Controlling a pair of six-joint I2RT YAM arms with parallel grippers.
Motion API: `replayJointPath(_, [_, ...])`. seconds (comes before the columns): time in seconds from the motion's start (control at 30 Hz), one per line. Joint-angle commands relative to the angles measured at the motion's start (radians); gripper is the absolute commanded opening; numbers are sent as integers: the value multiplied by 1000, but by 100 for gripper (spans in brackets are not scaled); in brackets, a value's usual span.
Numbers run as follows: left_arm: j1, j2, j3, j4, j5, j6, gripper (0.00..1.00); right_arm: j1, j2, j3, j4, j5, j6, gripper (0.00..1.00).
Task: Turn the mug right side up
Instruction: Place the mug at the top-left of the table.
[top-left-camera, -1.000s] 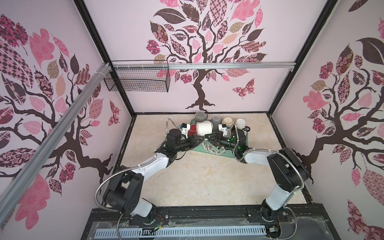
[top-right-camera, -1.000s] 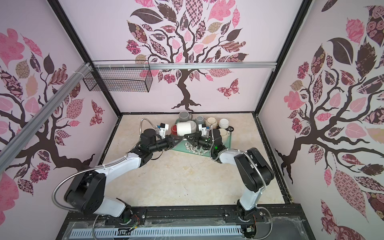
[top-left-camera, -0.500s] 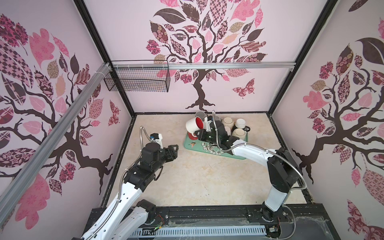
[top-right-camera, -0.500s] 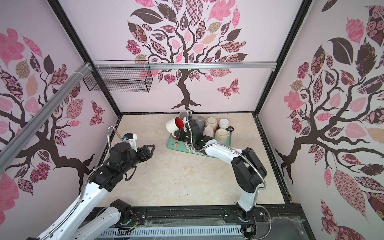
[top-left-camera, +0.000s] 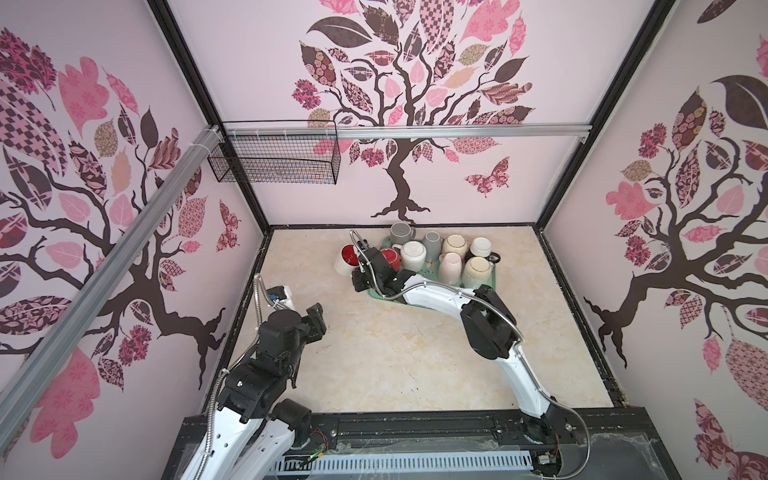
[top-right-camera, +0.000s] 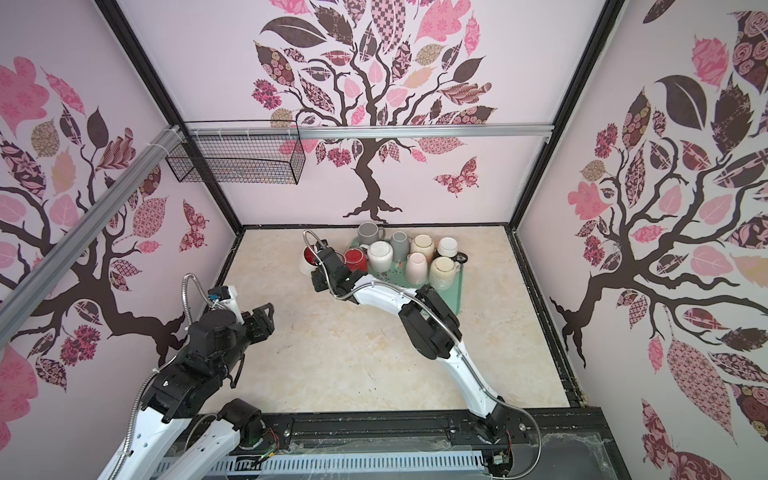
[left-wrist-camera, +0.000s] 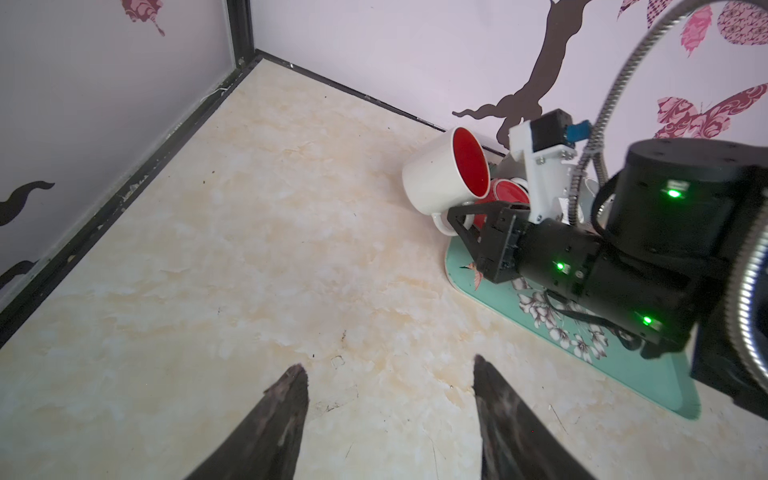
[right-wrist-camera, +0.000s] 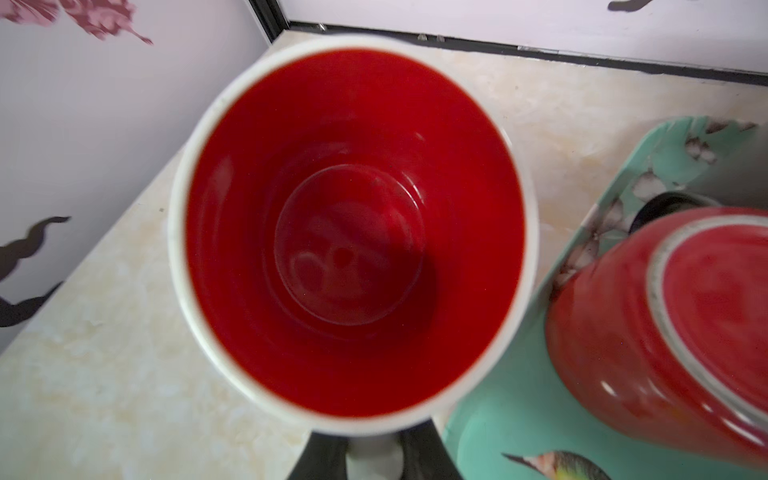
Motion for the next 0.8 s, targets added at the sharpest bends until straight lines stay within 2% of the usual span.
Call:
replayJointPath(0.0, [4, -12, 11, -21, -15, 23, 66, -6, 124, 213, -49, 72, -87, 0])
replayJointPath(0.17, [3, -25, 11, -23, -18, 28, 66, -7, 299, 444, -133, 135, -148, 0])
replayJointPath(0.3, [3, -29, 10, -22, -16, 30, 66, -6, 357, 517, -143, 152, -181, 1])
replayJointPath(0.43, [4, -28, 6, -18, -13, 31, 67, -7, 352, 493, -133, 135, -174, 22])
replayJointPath(0.67, [4, -16, 6, -11, -1, 31, 67, -7, 279, 421, -133, 98, -162, 46])
replayJointPath(0.77, [3, -10, 5, -10, 0, 36, 67, -6, 217, 392, -135, 94, -160, 53])
